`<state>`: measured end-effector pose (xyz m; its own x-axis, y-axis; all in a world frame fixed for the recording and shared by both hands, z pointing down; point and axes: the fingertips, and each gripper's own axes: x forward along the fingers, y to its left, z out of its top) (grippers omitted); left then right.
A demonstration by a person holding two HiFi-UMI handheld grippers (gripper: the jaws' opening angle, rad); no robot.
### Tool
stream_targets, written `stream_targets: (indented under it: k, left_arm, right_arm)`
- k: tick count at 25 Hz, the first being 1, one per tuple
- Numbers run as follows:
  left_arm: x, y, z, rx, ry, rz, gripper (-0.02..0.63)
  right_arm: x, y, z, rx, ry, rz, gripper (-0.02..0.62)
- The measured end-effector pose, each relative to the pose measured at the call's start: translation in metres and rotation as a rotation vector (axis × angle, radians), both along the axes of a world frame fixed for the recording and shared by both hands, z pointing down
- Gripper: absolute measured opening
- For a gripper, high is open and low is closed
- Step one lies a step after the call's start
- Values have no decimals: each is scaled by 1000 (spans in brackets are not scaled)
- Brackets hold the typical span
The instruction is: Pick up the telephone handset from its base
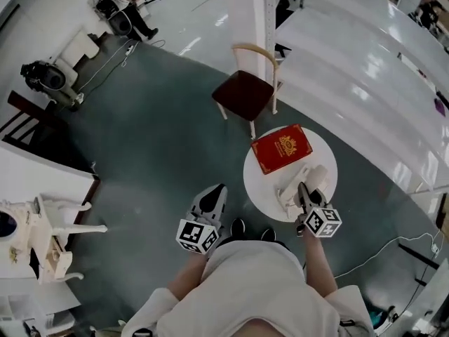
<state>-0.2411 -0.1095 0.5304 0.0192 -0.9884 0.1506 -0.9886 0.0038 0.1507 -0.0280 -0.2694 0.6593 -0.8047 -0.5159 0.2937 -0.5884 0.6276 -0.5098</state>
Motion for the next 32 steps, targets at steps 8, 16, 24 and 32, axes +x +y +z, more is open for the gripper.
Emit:
stream_targets:
  k: [8,16,24,32]
  left_arm:
    - [5,-17,-8,41,7,68,21]
    - [13,-34,-23,86,17,138,21]
    - [17,-44,-25,105,17,184,21]
    - [15,-44,-25,106,10,203,21]
  right_arm:
    - [11,20,-85,221,15,43,97]
    - [18,32,-140,370,15,90,97]
    - [17,35,-165,441,4,100,97]
    - [17,42,-168,448,-10,108,97]
